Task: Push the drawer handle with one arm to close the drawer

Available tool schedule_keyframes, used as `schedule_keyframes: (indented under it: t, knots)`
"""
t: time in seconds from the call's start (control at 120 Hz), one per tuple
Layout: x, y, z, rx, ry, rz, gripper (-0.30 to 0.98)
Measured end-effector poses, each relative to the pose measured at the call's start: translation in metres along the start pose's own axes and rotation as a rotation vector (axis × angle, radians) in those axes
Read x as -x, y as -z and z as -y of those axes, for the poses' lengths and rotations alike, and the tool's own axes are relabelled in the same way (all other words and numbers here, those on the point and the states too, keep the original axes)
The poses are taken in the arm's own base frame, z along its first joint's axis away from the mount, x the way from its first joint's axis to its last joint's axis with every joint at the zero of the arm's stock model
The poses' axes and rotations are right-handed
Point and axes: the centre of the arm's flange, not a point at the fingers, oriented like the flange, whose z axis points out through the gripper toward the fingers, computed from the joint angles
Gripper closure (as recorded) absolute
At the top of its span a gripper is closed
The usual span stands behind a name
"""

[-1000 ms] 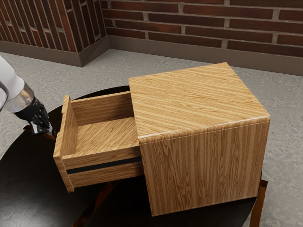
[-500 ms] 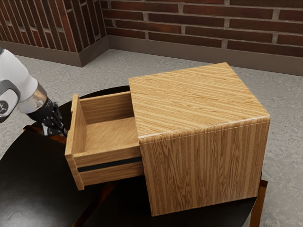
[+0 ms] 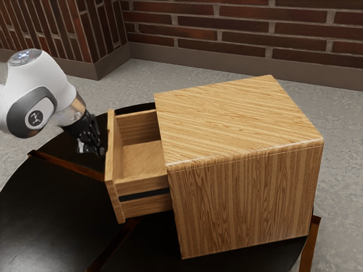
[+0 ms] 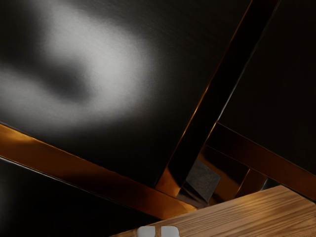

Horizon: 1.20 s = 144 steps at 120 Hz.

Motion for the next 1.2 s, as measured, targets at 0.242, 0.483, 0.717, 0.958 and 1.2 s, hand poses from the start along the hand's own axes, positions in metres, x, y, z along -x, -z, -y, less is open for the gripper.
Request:
schedule_keyframes:
  t: [0.242,0.483,0.717,0.958,1.2]
  knots:
    - [0.028,-0.007,-0.001,-0.006,-0.025,0.009,0.79]
    - [0.055,-0.010,-0.013,0.003,-0.040,0.020,0.79]
    - [0.085,-0.012,-0.014,0.007,-0.073,0.028,0.79]
    - [0.114,-0.017,-0.015,0.006,-0.100,0.038,0.80]
    - [0.129,-0.015,-0.010,0.007,-0.109,0.047,0.79]
